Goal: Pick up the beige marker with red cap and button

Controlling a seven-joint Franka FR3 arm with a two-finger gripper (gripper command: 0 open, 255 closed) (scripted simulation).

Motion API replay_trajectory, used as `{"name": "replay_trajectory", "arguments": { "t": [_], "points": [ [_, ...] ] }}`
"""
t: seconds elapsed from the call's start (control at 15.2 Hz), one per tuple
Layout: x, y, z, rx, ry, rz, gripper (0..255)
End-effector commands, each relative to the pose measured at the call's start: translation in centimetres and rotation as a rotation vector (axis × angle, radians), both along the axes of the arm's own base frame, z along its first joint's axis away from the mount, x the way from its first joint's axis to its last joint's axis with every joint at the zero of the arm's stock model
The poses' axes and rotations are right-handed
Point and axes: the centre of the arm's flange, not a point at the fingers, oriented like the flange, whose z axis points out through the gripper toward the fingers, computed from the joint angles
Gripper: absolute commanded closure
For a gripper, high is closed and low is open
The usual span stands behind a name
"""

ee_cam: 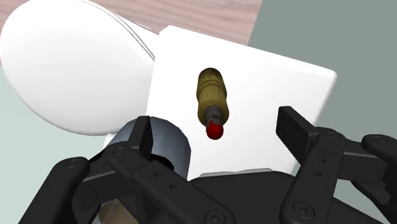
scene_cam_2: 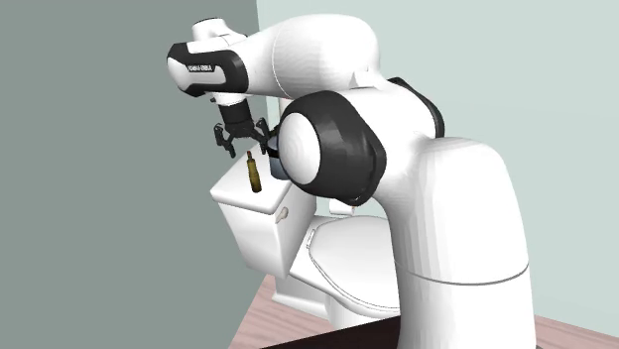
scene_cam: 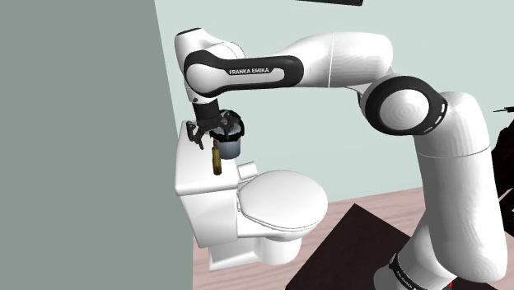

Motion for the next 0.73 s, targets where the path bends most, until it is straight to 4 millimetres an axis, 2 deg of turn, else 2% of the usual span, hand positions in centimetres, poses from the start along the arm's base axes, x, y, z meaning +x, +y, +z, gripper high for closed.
{"name": "replay_trajectory", "arguments": {
  "t": [0.0, 0.07, 0.66],
  "points": [
    [-0.03, 0.09, -0.42, 0.000, 0.000, 0.000, 0],
    [-0.05, 0.08, -0.43, 0.000, 0.000, 0.000, 255],
    [-0.03, 0.09, -0.42, 0.000, 0.000, 0.000, 255]
  ]
}}
